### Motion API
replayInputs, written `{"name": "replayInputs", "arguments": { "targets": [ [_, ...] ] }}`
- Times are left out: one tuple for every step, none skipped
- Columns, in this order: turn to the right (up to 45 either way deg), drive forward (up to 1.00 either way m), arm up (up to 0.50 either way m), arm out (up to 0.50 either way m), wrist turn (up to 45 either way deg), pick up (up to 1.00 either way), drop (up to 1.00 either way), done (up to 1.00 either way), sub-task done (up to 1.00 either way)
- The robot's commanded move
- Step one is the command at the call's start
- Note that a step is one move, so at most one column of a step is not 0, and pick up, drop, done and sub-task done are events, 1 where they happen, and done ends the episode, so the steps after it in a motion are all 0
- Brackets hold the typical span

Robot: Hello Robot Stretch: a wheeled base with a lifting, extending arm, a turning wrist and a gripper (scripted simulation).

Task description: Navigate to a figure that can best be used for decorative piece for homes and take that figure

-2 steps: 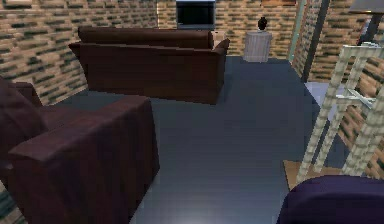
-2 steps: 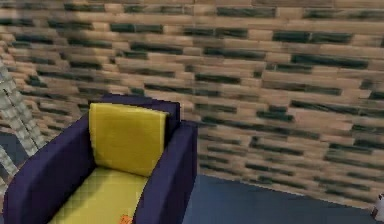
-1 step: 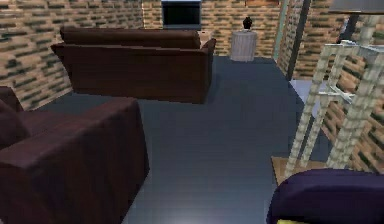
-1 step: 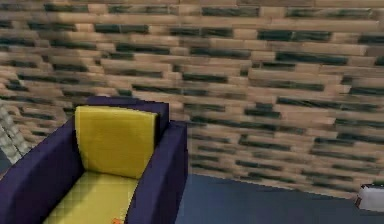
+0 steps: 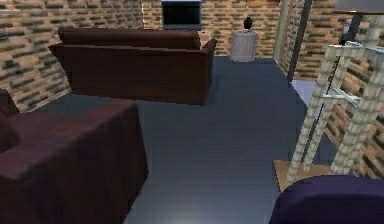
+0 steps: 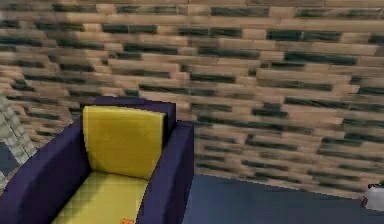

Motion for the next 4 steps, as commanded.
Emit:
{"name": "replayInputs", "arguments": {
  "targets": [
    [9.0,0.0,0.0,0.0,0.0,0.0,0.0,0.0,0.0],
    [0.0,1.0,0.0,0.0,0.0,0.0,0.0,0.0,0.0],
    [12.0,0.0,0.0,0.0,0.0,0.0,0.0,0.0,0.0],
    [0.0,0.2,0.0,0.0,0.0,0.0,0.0,0.0,0.0]
  ]
}}
